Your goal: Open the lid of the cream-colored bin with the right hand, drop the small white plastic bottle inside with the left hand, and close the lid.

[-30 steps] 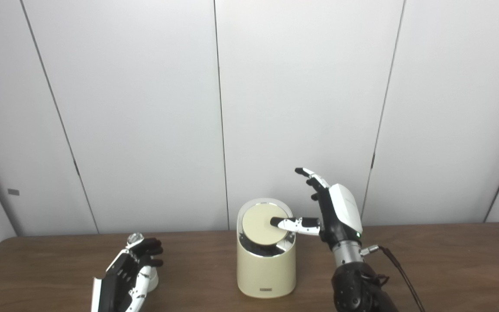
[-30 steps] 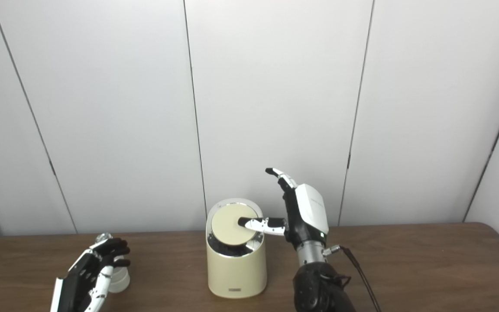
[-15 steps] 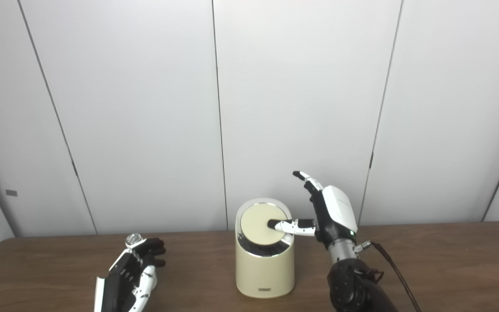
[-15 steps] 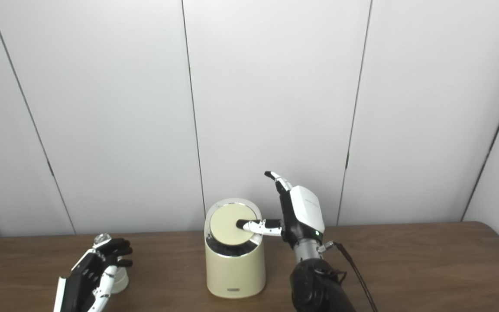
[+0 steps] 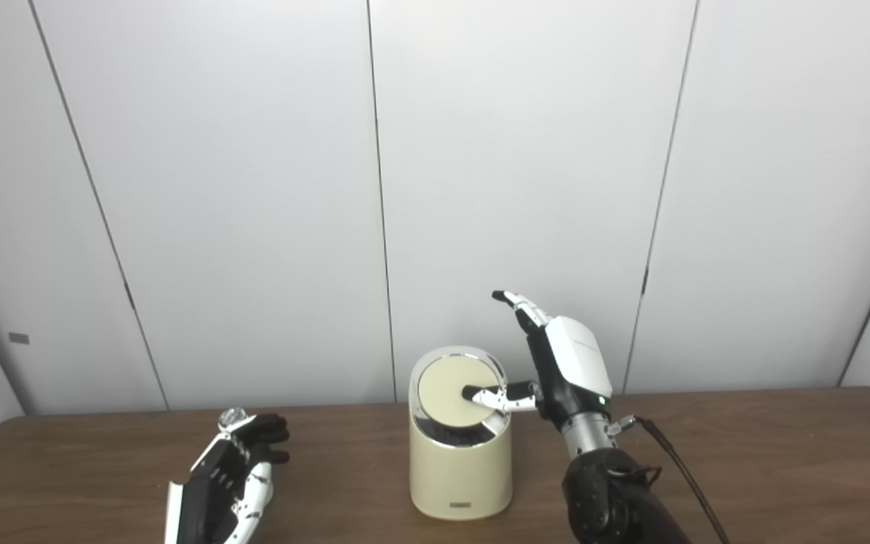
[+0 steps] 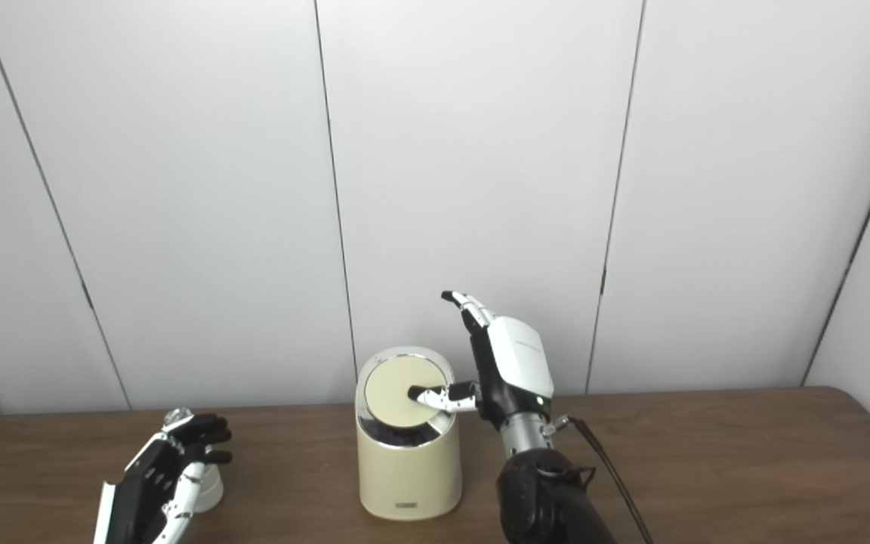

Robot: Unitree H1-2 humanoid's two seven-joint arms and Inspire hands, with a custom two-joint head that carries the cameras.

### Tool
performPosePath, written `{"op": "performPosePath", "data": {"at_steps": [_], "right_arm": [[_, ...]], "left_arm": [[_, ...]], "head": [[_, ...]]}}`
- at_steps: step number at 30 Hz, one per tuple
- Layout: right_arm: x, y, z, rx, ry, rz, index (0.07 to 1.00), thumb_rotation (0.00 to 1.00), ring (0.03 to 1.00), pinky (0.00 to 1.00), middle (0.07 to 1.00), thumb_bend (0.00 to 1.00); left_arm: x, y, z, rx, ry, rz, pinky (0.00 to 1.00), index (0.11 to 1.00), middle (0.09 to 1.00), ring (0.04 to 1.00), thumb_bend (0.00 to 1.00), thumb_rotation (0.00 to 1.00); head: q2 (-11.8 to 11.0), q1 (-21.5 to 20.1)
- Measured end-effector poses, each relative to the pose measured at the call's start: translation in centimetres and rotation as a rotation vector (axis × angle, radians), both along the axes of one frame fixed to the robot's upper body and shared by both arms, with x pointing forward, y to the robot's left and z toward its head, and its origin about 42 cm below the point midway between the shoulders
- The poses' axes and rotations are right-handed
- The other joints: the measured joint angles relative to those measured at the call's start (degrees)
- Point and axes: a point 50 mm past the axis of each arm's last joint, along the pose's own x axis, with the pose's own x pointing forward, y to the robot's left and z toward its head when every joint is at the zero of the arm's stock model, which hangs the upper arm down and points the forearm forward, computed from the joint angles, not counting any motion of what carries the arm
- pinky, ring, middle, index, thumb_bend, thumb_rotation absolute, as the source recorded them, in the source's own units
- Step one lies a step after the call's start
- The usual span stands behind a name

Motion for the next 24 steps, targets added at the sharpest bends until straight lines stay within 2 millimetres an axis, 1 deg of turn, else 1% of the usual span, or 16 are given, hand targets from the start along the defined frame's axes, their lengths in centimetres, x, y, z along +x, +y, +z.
{"op": "performPosePath", "data": {"at_steps": [4,7,8,10,12,14,15,18,21,24], "right_arm": [[0.0,0.0,0.0,0.001,-0.004,0.001,0.863,0.13,0.849,0.73,0.887,0.97],[0.0,0.0,0.0,0.001,-0.005,0.001,0.864,0.22,0.85,0.73,0.886,0.94],[0.0,-0.1,0.0,0.002,-0.003,0.001,0.867,0.26,0.854,0.74,0.888,0.93],[0.0,-0.3,-0.2,0.003,0.007,-0.001,0.871,0.42,0.855,0.74,0.89,0.88],[0.1,-0.7,-0.7,0.014,0.036,0.0,0.872,0.52,0.855,0.74,0.89,0.85],[0.0,-0.9,-1.3,0.019,0.064,0.005,0.87,0.69,0.856,0.74,0.888,0.83],[-0.1,-1.0,-1.6,0.021,0.077,0.008,0.87,0.75,0.859,0.74,0.889,0.83],[-0.3,-0.9,-2.2,0.017,0.107,0.023,0.868,0.85,0.859,0.73,0.886,0.83],[-0.3,-0.9,-2.1,0.011,0.12,0.037,0.865,0.97,0.853,0.73,0.876,0.86],[-0.4,-0.9,-2.0,-0.009,0.132,0.061,0.854,1.0,0.839,0.72,0.861,0.89]], "left_arm": [[0.0,0.0,0.0,0.0,0.0,0.001,0.6,0.673,0.7,0.692,0.24,0.35],[0.0,0.0,0.0,0.0,0.0,0.0,0.6,0.672,0.699,0.691,0.24,0.35],[0.0,0.0,0.0,0.0,0.0,0.0,0.6,0.672,0.699,0.691,0.24,0.35],[0.0,0.0,0.0,0.001,0.0,0.0,0.6,0.673,0.699,0.689,0.24,0.35],[0.0,0.0,0.0,0.001,-0.001,0.0,0.6,0.673,0.698,0.688,0.24,0.35],[0.0,0.0,0.0,0.001,-0.001,0.0,0.59,0.673,0.697,0.688,0.24,0.35],[0.0,0.0,0.0,0.001,-0.001,0.0,0.59,0.673,0.696,0.687,0.24,0.35],[0.1,0.0,0.1,0.001,-0.003,0.0,0.59,0.674,0.698,0.688,0.24,0.36],[0.2,-0.1,0.2,0.001,-0.005,-0.001,0.59,0.673,0.697,0.685,0.24,0.35],[0.3,-0.1,0.3,0.003,-0.008,-0.001,0.59,0.673,0.695,0.684,0.24,0.35]], "head": [[0.0,0.0],[0.0,0.0],[0.0,0.0],[0.0,0.0],[0.0,0.0],[0.0,0.0],[0.0,0.0],[0.0,0.0],[0.0,0.0],[0.0,0.1]]}}
